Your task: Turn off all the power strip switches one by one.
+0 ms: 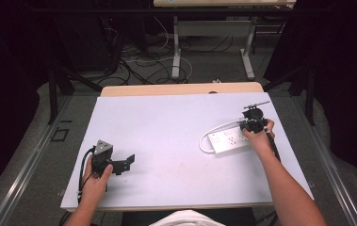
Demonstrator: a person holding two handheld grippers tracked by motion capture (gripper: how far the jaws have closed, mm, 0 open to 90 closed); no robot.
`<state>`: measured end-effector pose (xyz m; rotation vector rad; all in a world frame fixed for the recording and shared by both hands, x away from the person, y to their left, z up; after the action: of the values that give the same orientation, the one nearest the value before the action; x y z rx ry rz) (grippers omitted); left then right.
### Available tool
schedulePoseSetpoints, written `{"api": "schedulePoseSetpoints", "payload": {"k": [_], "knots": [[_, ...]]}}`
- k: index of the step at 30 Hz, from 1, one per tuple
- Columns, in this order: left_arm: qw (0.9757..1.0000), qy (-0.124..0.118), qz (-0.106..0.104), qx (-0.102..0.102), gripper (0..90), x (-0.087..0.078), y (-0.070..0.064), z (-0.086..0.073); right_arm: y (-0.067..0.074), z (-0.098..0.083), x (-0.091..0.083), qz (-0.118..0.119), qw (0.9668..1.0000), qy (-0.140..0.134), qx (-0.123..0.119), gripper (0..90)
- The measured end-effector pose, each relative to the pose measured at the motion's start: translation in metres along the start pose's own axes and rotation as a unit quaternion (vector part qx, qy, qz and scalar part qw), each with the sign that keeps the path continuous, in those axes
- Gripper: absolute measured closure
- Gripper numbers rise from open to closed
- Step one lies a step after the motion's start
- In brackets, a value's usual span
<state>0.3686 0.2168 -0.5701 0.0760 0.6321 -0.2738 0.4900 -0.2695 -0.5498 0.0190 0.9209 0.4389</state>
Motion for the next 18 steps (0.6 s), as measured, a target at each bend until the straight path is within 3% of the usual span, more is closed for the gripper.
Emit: {"api": "schedulePoseSetpoints", "payload": {"k": [18], "knots": [[1.0000, 0.001, 0.000, 0.001, 0.9, 0.0000, -0.0004, 0.0000, -0.0016, -0.0010, 0.0006, 0.004, 1.0000, 0.004, -0.001, 90.0]]}}
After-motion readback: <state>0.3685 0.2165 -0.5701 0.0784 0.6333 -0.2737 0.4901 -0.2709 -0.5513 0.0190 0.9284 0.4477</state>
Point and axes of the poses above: each handheld gripper's, and its own axes: x roughly forward along the jaws, z roughly out of its top, y roughly to its left, the point moved 4 cm from there along x, roughly forward along the jaws, and after that the axes turned 12 degrees about z, right-handed, at the moved point
